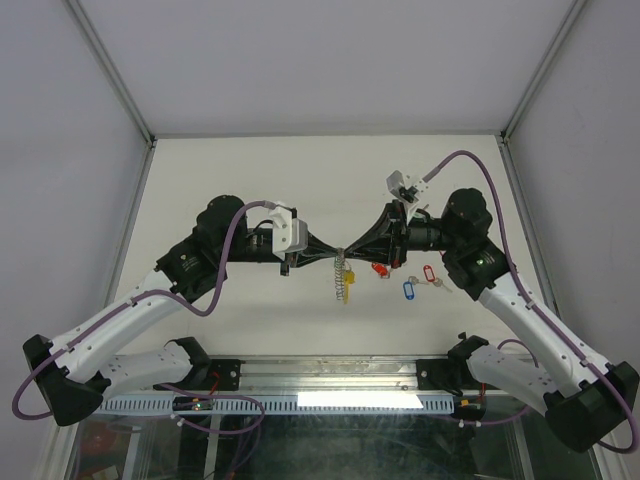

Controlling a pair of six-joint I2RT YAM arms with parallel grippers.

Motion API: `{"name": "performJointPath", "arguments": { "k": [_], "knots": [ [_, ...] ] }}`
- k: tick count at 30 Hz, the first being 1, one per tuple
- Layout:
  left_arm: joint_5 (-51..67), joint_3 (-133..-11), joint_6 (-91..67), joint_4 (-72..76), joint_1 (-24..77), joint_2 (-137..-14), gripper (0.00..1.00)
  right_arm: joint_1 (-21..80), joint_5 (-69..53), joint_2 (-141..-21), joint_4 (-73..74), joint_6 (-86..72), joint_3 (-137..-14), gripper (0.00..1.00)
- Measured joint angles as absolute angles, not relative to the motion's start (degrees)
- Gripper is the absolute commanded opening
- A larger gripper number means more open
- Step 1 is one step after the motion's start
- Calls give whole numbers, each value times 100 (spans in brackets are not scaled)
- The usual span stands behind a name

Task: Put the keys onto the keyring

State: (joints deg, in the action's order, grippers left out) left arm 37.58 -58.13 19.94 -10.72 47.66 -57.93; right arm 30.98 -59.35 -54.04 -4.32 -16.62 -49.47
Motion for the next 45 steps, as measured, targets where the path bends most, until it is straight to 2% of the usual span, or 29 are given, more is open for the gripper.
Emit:
{"name": "performJointPath", "arguments": {
  "k": [39, 45],
  "knots": [
    [3581, -5813, 2036, -1085, 4766, -5765, 0, 3094, -5170, -5177, -272, -1800, -4884, 0],
    [3481, -5802, 2036, -1111, 4766, -5765, 0, 3094, -5065, -5172, -624, -2187, -4663, 0]
  ]
}}
